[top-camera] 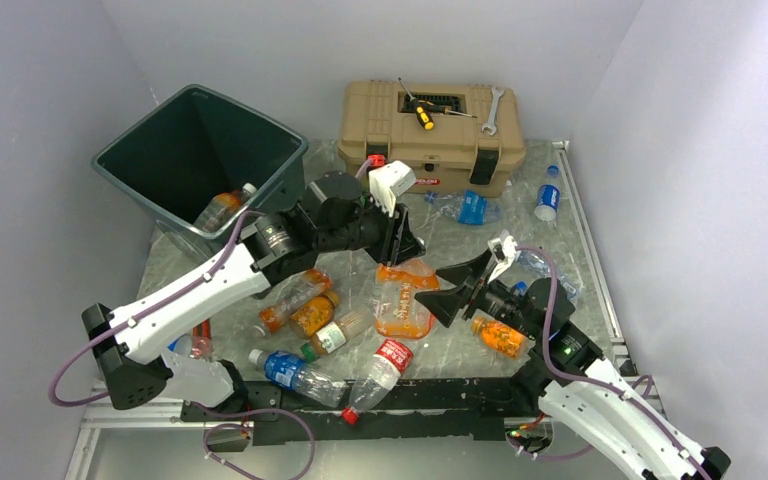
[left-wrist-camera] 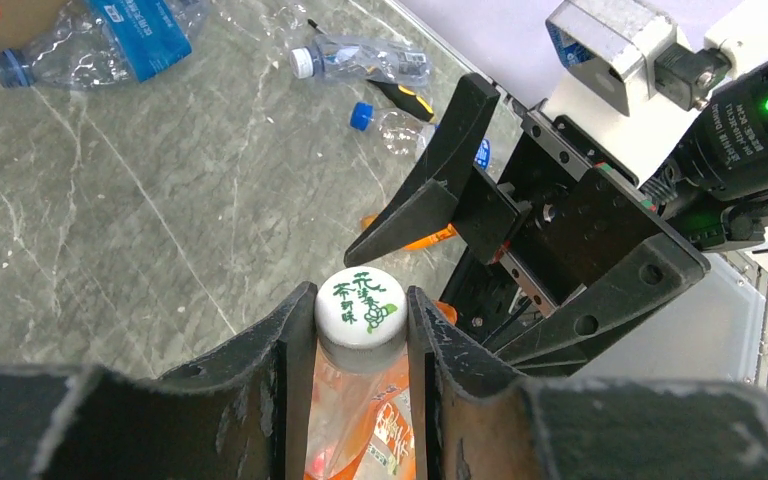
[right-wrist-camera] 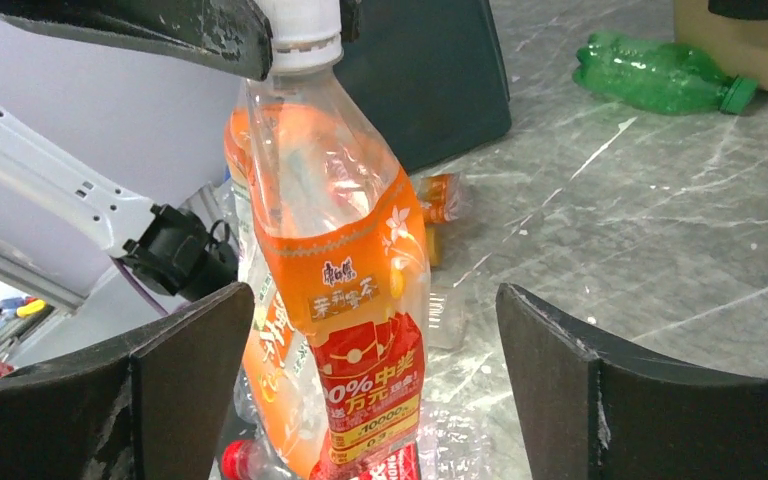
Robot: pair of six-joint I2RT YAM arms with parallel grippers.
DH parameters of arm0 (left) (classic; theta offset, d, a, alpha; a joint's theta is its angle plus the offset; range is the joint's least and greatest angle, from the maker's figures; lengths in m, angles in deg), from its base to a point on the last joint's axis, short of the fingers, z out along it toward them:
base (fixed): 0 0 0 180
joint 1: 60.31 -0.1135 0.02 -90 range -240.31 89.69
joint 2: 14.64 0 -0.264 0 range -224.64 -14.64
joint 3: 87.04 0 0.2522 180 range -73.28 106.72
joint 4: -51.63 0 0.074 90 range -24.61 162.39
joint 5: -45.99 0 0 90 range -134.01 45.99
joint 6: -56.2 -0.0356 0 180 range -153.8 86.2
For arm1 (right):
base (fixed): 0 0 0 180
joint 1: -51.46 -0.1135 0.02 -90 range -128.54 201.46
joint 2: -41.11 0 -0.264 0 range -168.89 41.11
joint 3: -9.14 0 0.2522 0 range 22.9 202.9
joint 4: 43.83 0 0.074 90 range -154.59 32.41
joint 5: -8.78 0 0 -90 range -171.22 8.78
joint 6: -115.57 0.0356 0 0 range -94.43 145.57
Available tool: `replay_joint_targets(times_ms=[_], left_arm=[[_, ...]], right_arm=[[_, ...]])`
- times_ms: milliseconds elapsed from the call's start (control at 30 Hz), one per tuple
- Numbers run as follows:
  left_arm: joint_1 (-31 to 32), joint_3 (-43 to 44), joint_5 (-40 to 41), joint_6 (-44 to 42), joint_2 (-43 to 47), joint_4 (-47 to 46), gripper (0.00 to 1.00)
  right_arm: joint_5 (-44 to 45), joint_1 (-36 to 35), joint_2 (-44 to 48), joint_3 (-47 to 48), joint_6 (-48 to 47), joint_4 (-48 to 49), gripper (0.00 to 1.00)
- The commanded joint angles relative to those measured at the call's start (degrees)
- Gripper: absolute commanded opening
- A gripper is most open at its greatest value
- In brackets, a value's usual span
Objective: Put the plastic bottles in the bin
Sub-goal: Pick up the plastic bottle at the center of the board.
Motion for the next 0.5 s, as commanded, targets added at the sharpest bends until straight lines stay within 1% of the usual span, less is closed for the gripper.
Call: replay_joint_targets(times_ms=[0,200,267,333,400,433,467], left_arm=[[0.25,-0.82,-1.86,0.43,3.65,-5.29,0.00],[0.17,-2.46,-3.94,1.35,5.93,-8.14,0.00],[0.17,-2.82,-5.02,1.84,6.29,-8.99,0.00],[0.22,-2.81,-5.90,2.15,6.31,-9.38,0.00],[0.17,-2.65,-6.51,2.51,6.06,-9.30,0.00],[0.17,-2.59,-6.65,2.66,5.90,-9.15,0.00],[0.17,-2.62,-6.73,2.71,5.79,-8.97,0.06]], right_arm=[[-1.83,-0.20,-0.79,3.28,2.43,2.84,0.99],[-6.23,-0.19,-3.04,2.71,3.54,5.54,0.99],[-7.09,-0.19,-3.87,2.40,4.14,6.82,0.96],[-7.57,-0.19,-3.98,1.88,4.63,8.33,0.89],[-7.71,-0.19,-3.47,1.41,4.92,9.57,0.79],[-7.77,-0.19,-3.21,1.24,4.93,10.02,0.72],[-7.81,-0.19,-3.04,1.10,4.77,10.23,0.64]])
